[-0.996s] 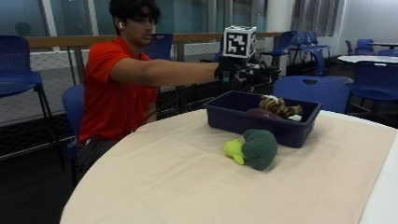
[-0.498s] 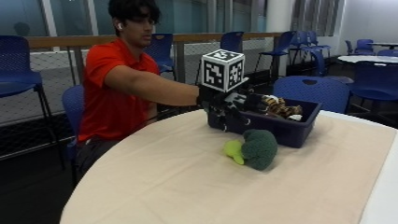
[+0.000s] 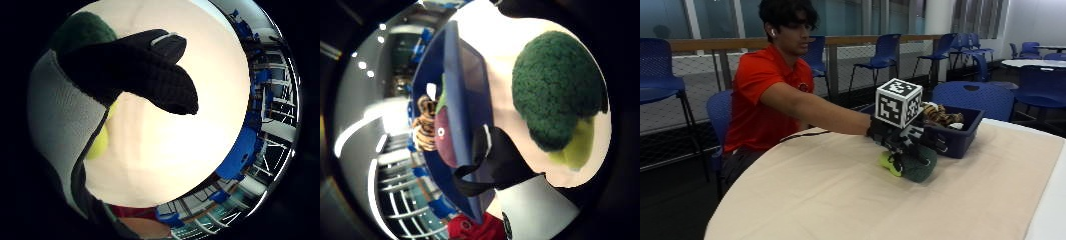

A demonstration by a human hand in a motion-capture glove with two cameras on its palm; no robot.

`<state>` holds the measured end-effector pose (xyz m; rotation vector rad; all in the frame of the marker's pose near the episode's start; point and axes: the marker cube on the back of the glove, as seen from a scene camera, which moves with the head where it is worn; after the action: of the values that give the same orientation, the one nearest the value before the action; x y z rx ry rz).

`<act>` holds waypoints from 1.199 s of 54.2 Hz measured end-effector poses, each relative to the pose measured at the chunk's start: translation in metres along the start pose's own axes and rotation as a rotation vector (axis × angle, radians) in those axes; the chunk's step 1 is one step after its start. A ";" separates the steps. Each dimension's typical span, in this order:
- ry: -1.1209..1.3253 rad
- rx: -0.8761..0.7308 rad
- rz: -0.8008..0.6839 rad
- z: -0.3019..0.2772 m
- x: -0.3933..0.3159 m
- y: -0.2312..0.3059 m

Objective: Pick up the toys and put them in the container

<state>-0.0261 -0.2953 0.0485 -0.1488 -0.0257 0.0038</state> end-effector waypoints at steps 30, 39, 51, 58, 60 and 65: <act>0.151 -0.039 -0.002 0.043 0.002 -0.014; 0.155 0.064 0.010 0.042 0.000 -0.013; 0.274 0.194 -0.028 0.029 -0.008 -0.013; 0.206 0.187 -0.005 0.002 -0.007 -0.005; 0.180 0.186 0.004 -0.009 -0.008 -0.001; 0.152 0.202 -0.001 -0.040 -0.017 0.010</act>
<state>-0.0419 -0.2914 0.0071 0.0528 0.1261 -0.0061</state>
